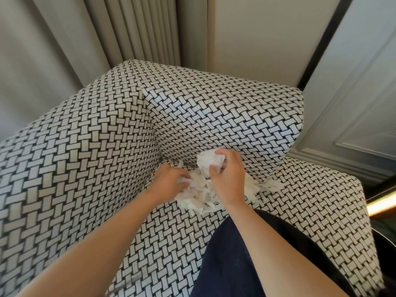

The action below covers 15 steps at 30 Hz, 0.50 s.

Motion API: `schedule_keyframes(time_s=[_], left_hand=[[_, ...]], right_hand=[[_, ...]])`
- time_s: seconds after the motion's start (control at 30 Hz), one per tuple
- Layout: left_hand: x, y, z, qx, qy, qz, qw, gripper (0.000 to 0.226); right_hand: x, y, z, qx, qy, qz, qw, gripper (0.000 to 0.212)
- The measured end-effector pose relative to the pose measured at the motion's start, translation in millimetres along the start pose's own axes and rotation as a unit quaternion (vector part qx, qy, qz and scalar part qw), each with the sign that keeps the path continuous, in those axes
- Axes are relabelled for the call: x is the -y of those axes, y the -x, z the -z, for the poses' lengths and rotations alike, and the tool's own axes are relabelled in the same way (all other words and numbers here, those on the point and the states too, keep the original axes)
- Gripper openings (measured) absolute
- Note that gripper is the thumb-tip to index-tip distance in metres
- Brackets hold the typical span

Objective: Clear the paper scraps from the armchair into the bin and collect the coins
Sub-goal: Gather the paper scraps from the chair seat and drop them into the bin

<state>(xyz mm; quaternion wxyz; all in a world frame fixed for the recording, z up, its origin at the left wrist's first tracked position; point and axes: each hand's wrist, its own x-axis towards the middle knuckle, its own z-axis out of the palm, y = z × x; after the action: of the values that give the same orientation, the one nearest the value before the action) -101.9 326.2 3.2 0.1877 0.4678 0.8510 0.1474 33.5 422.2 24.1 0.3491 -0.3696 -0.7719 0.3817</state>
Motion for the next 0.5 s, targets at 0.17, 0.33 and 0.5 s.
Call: schedule_keyframes(time_s=[0.17,0.33,0.5], left_hand=[[3.0,13.8,17.8,-0.043,0.061,0.043,0.996,0.022],[-10.1,30.0,42.6,-0.078,0.093,0.025,0.992,0.024],[-27.2,39.3,60.1,-0.078,0.140,0.014,0.987,0.027]], right_hand=[[0.8,4.8,2.5,0.028,-0.010,0.009,1.000,0.055],[3.1,8.7,10.1,0.000,0.006,-0.003,1.000,0.042],[10.5,12.8,31.1,-0.073,-0.030,-0.045,0.996,0.008]])
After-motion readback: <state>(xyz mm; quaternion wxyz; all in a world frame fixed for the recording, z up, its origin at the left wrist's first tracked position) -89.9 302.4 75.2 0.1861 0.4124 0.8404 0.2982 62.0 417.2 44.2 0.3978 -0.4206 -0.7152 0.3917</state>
